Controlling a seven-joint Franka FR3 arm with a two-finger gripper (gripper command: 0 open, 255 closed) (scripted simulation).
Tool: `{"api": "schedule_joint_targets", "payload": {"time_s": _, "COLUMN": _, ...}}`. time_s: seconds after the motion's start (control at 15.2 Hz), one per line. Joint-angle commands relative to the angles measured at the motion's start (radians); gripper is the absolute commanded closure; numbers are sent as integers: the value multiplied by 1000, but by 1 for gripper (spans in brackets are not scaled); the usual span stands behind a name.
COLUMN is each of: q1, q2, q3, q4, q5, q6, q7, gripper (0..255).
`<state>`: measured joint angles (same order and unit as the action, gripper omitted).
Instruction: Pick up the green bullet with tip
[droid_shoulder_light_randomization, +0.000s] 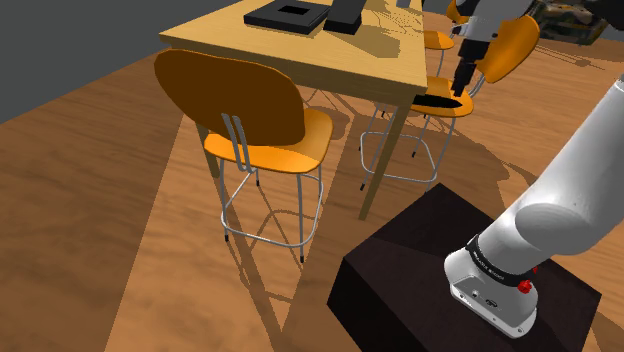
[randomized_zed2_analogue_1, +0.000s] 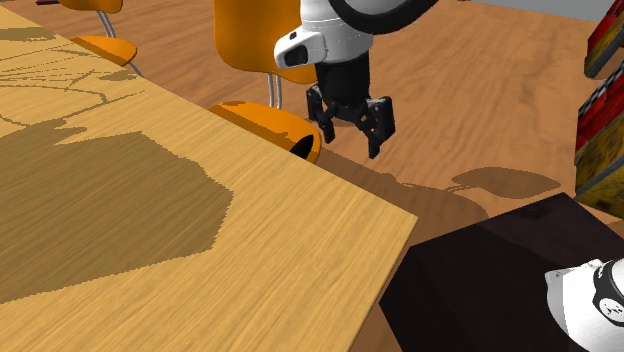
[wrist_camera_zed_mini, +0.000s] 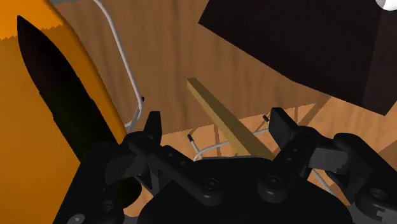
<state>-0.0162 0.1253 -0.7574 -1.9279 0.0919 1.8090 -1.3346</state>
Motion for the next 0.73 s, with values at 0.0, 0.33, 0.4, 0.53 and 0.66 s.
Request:
{"api": "schedule_joint_targets", "payload": {"time_s": 0.0, "q1": -46, "q2": 116, "q3": -3, "q4": 89, "q5": 83, "q6": -12, "q7": -118, "gripper": 0}}
{"api": "schedule_joint_targets", "payload": {"time_s": 0.33, "q1": -196, "q2": 370, "q3": 63, "q4": 352, "q5": 235, "q6": -89, "q7": -302, "gripper": 0}}
{"api": "schedule_joint_targets", "payload": {"time_s": 0.4, "q1": -229, "q2": 419, "q3": 80, "q4": 413, "q5": 258, "q6": -110, "q7": -328, "gripper": 0}}
{"api": "schedule_joint_targets", "payload": {"time_s": 0.53, "q1": -294, "q2": 517, "q3": 115, "q4": 548, "q5": 299, "q6": -155, "q7": -371, "gripper": 0}}
{"api": "schedule_joint_targets", "payload": {"time_s": 0.66, "q1": -315, "q2": 551, "q3": 129, "q4": 584, "q5": 311, "q6": -160, "q7": -383, "gripper": 0}}
